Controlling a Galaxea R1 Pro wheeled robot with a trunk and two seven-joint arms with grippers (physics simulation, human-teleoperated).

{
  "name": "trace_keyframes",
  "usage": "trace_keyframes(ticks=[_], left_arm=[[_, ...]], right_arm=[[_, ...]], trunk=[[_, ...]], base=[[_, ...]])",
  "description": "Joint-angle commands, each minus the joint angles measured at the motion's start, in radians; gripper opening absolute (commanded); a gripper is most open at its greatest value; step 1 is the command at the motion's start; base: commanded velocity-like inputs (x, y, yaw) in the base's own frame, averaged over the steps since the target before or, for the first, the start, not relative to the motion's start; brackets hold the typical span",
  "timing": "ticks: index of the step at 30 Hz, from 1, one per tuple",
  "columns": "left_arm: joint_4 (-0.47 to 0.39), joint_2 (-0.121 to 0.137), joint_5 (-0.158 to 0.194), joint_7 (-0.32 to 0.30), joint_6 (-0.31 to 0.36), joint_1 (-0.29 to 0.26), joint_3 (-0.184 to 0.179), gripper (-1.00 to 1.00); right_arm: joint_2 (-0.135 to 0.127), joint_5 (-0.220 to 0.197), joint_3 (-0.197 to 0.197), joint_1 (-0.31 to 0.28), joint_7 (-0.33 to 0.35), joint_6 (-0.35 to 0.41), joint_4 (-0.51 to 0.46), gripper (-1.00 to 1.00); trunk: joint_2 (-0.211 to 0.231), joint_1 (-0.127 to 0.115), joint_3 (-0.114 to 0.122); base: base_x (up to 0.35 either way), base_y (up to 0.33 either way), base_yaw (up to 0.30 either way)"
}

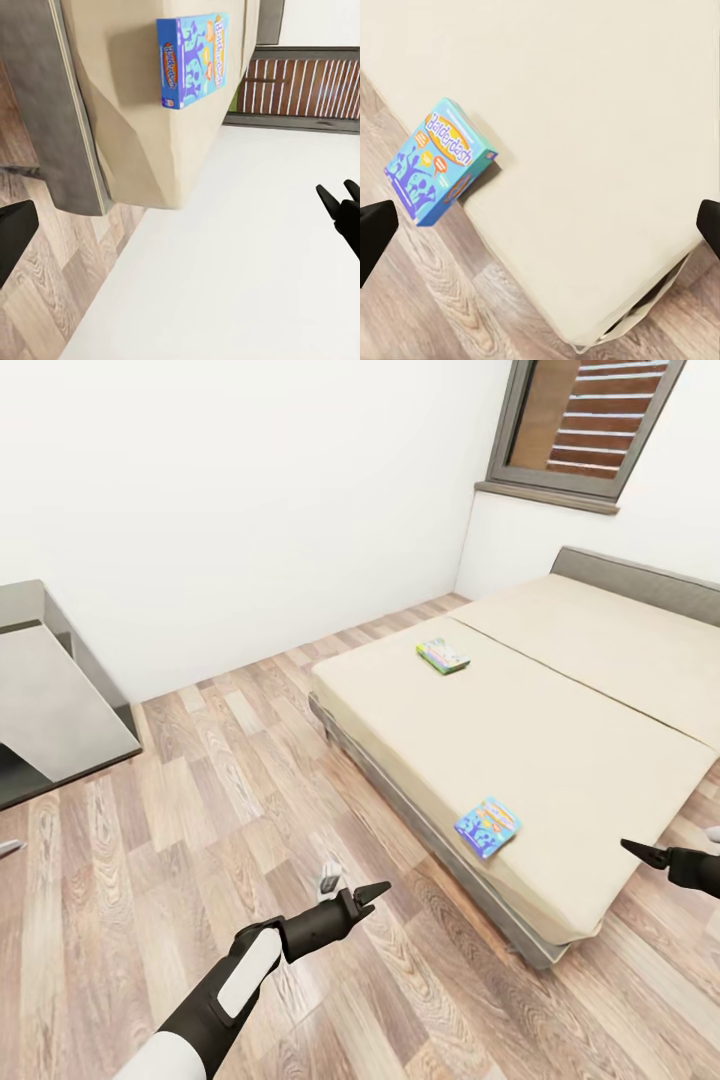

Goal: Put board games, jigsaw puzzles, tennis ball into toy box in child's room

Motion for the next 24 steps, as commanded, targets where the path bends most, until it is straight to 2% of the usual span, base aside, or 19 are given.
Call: trace_keyframes(ticks=[1, 10, 24], left_arm=[[0.000, 0.000, 0.009, 0.001, 0.008, -0.001, 0.000, 1.00], [-0.006, 0.002, 0.010, -0.003, 0.010, -0.002, 0.000, 1.00], [-0.011, 0.000, 0.009, -0.002, 0.003, 0.000, -0.003, 1.00]], right_arm=[[-0.002, -0.003, -0.001, -0.001, 0.012, 0.008, 0.000, 1.00], [-0.012, -0.003, -0.001, -0.001, 0.062, 0.042, -0.001, 1.00], [-0.022, -0.003, -0.002, -0.004, 0.080, 0.073, -0.002, 1.00]], trunk=[[-0.008, 0.004, -0.004], [-0.071, 0.038, -0.032], [-0.071, 0.038, -0.032]], base=[[0.000, 0.000, 0.000], [0.000, 0.000, 0.000], [0.000, 0.000, -0.014]])
